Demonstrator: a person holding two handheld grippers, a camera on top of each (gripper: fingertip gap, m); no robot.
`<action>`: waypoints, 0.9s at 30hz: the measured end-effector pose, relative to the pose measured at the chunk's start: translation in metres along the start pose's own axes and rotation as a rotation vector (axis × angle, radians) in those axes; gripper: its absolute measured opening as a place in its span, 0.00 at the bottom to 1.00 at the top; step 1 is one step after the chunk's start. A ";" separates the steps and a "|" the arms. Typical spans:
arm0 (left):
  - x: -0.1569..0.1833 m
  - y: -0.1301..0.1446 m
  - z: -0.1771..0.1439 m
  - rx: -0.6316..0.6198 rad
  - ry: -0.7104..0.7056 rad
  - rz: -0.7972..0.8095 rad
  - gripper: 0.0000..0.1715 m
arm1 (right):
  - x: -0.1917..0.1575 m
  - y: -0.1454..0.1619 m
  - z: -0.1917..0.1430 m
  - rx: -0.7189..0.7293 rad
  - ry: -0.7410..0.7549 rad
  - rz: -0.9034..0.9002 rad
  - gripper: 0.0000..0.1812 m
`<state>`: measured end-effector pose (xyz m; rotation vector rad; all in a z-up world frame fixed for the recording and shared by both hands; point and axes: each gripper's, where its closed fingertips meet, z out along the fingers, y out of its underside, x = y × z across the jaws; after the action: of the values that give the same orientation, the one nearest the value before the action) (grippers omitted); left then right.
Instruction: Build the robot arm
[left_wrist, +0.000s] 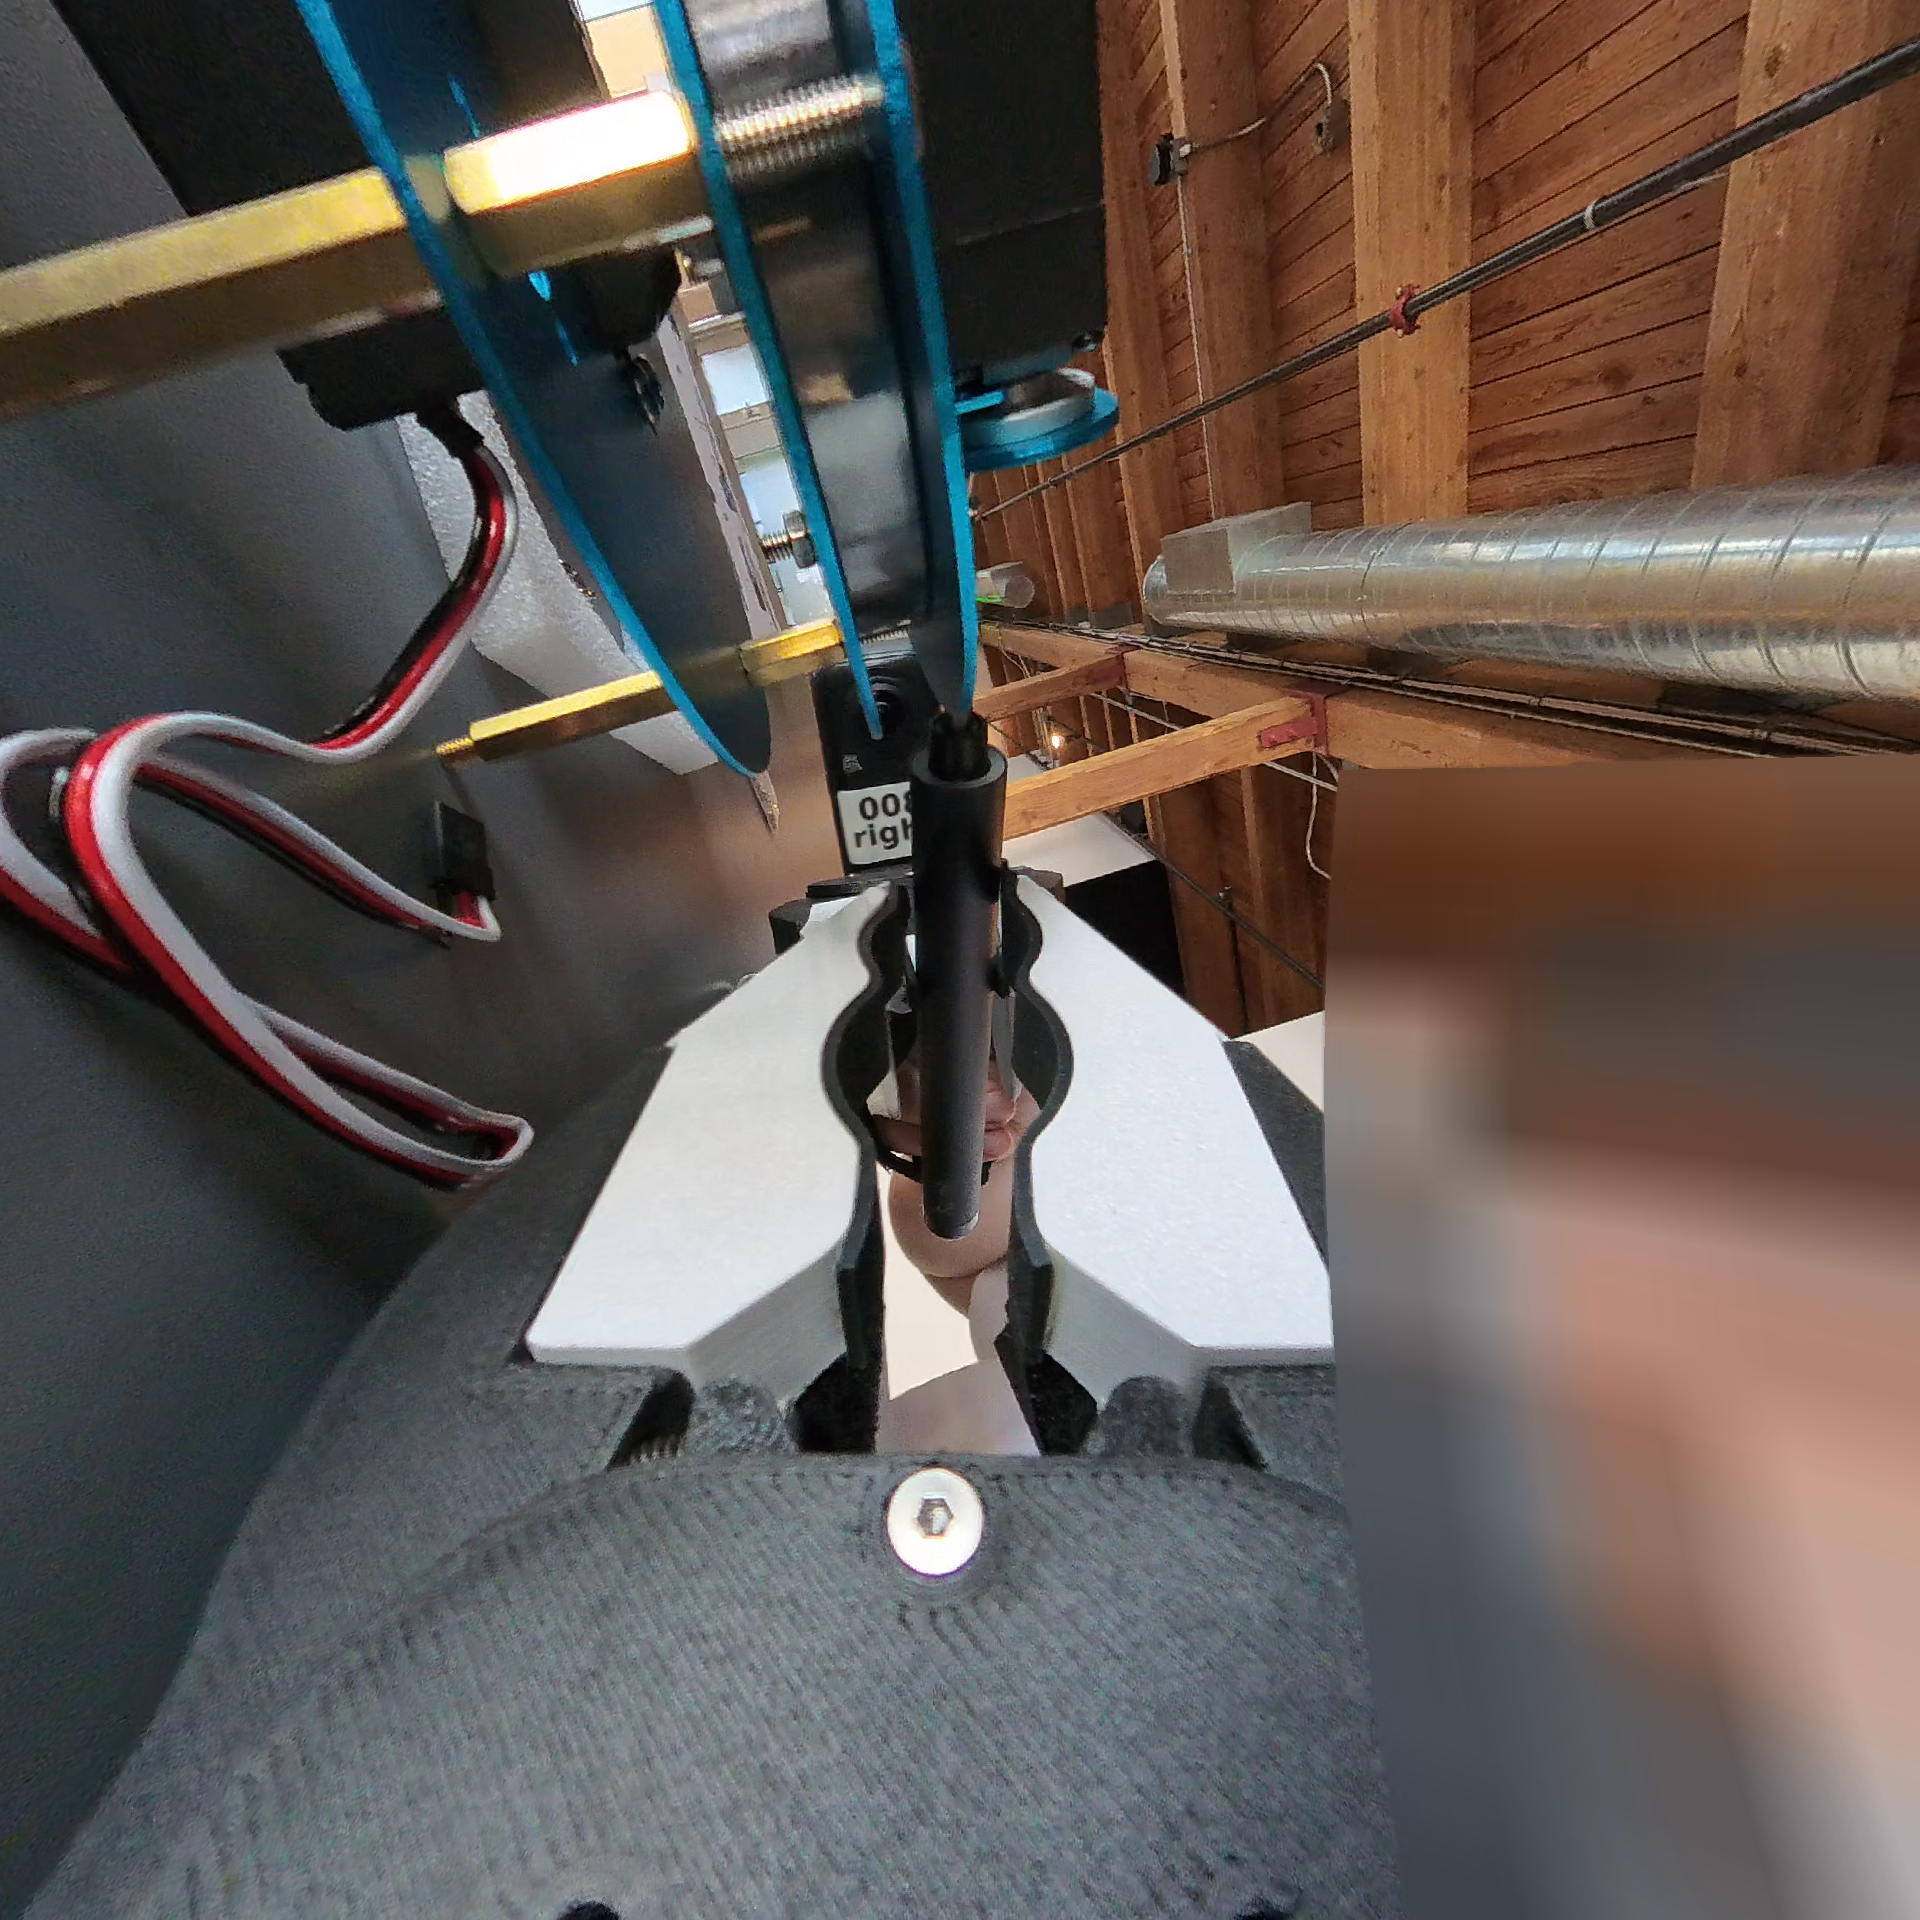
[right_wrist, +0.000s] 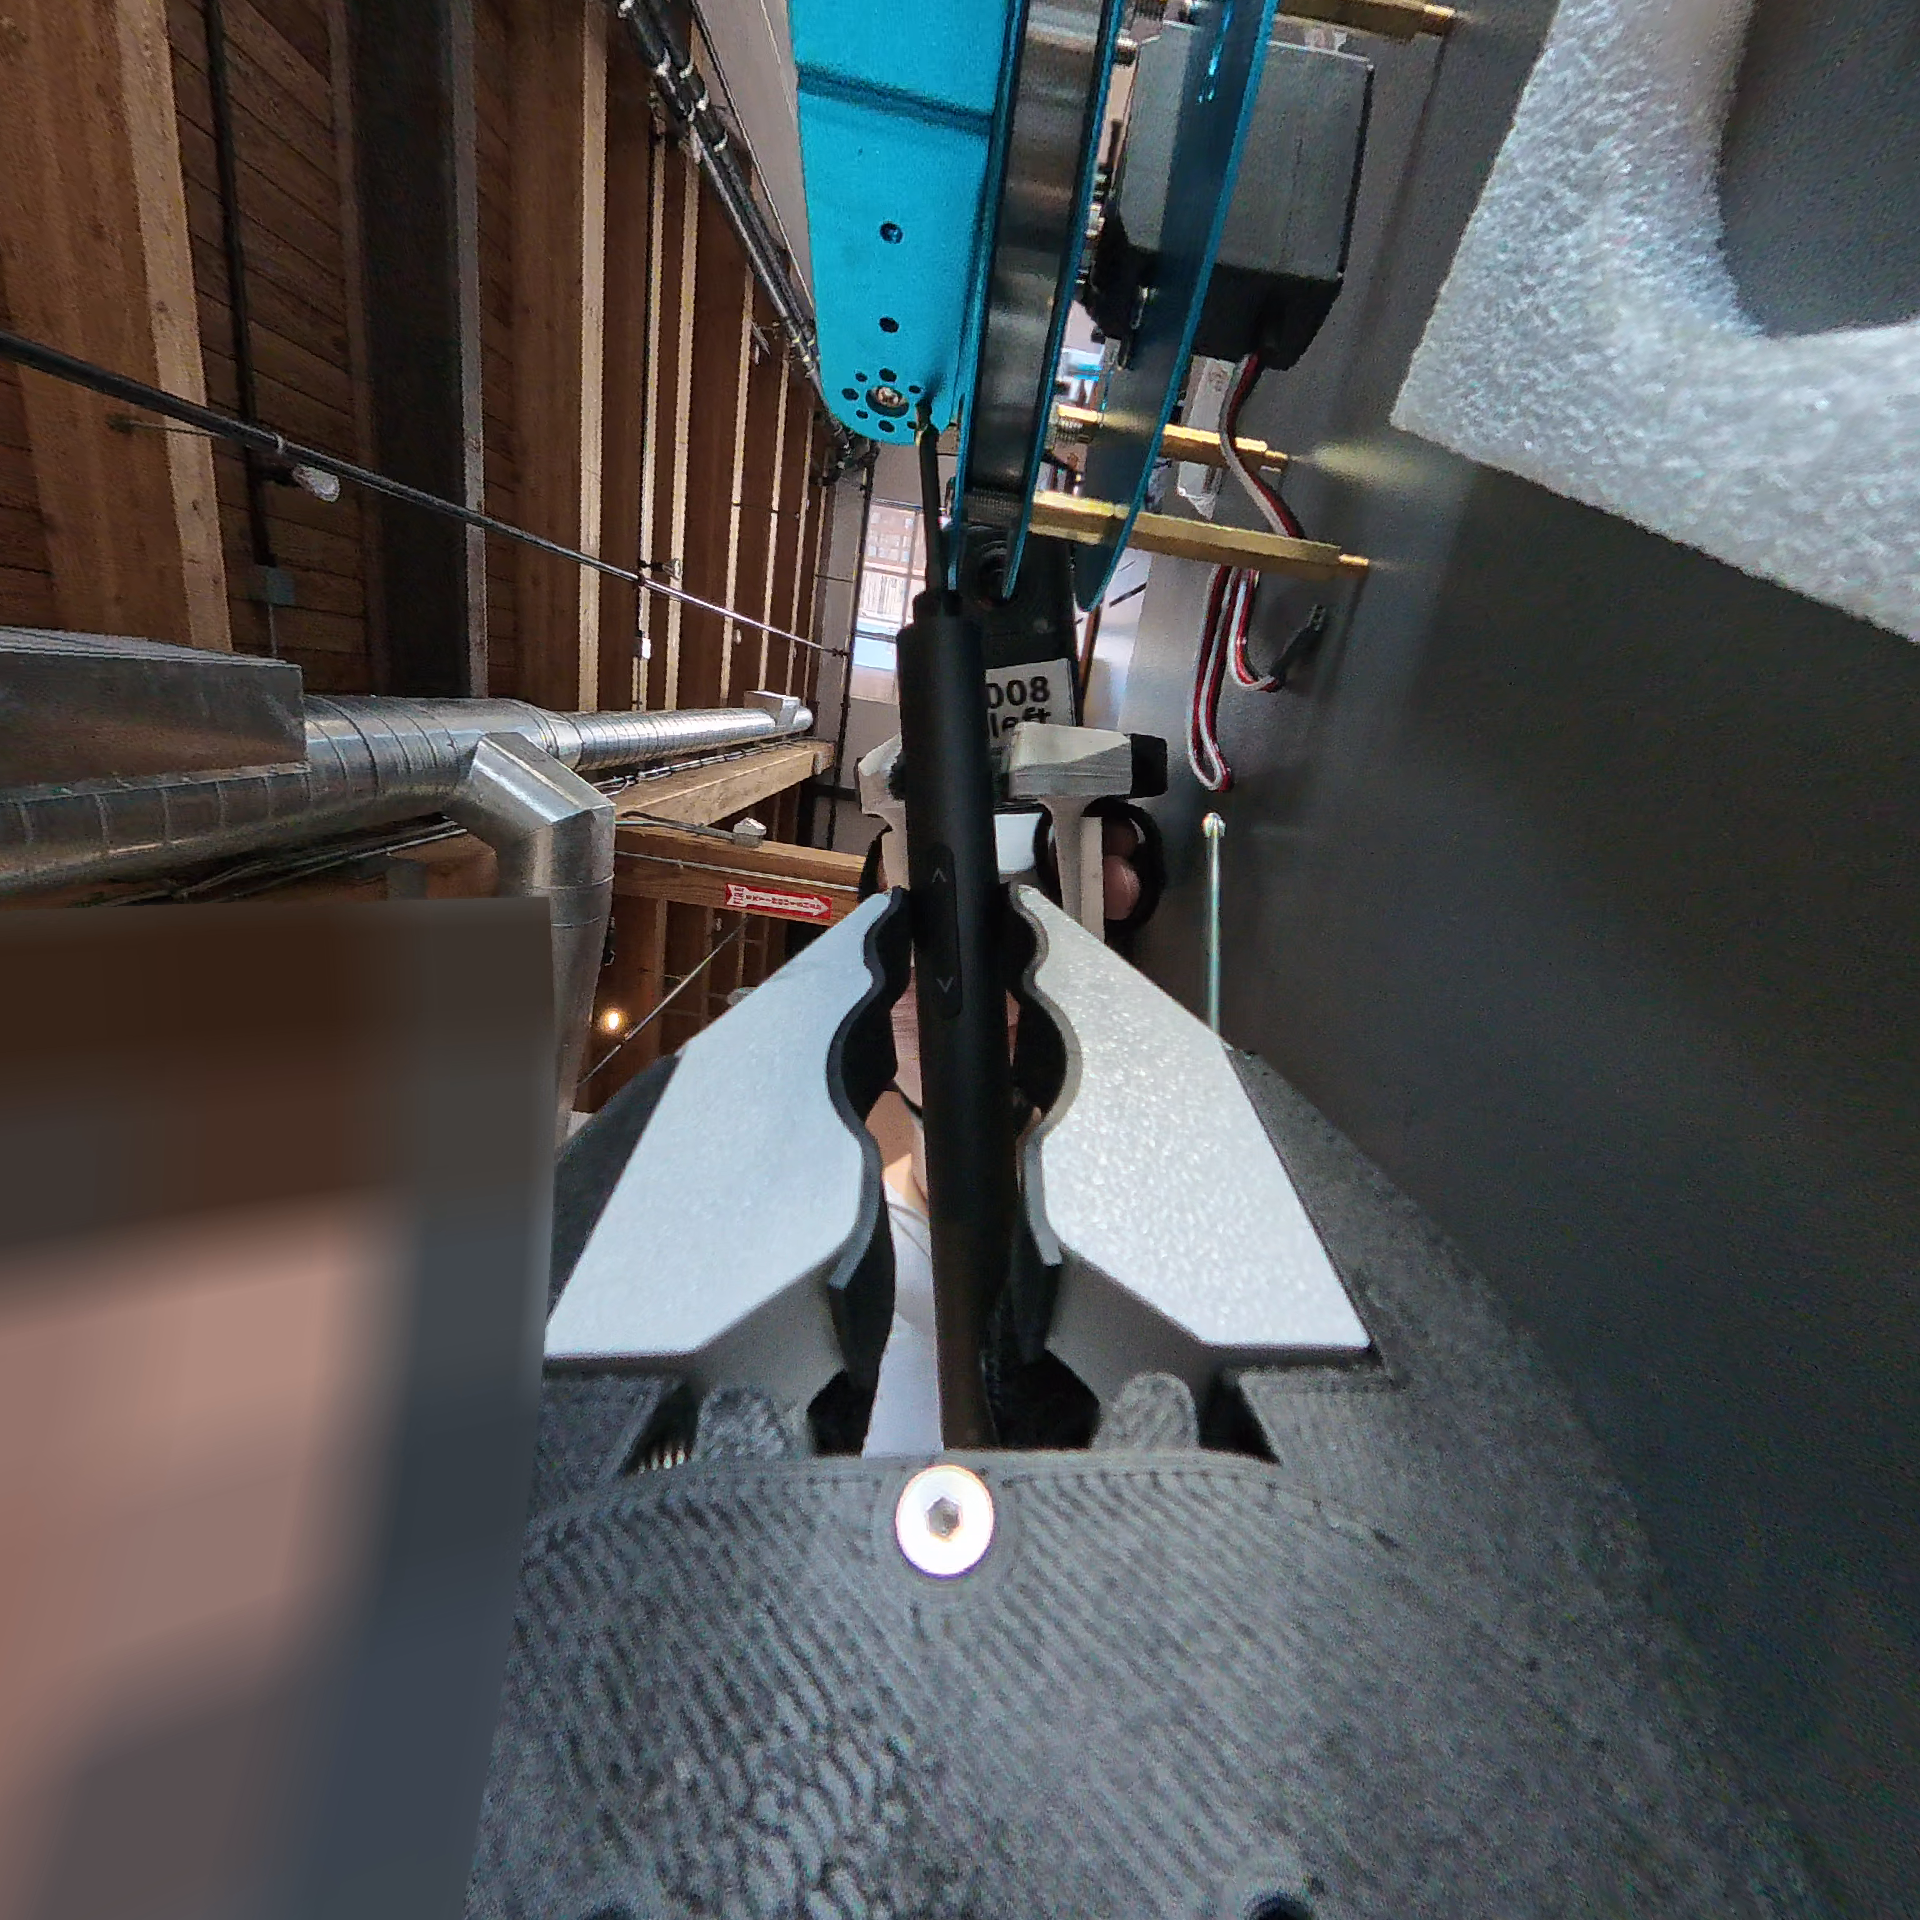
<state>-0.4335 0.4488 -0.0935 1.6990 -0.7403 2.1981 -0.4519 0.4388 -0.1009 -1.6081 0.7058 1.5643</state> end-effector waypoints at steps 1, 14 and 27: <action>0.000 0.000 0.000 0.001 0.006 -0.004 0.09 | -0.001 0.000 0.000 0.000 -0.004 0.008 0.08; 0.007 -0.002 -0.002 0.023 0.068 -0.031 0.09 | -0.008 0.001 0.004 -0.033 -0.052 0.072 0.08; 0.009 0.001 0.003 0.024 0.093 -0.052 0.12 | -0.007 -0.001 0.004 -0.066 -0.039 0.089 0.08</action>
<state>-0.4344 0.4452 -0.0850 1.5956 -0.6422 2.2418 -0.4545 0.4418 -0.0935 -1.6086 0.7200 1.6944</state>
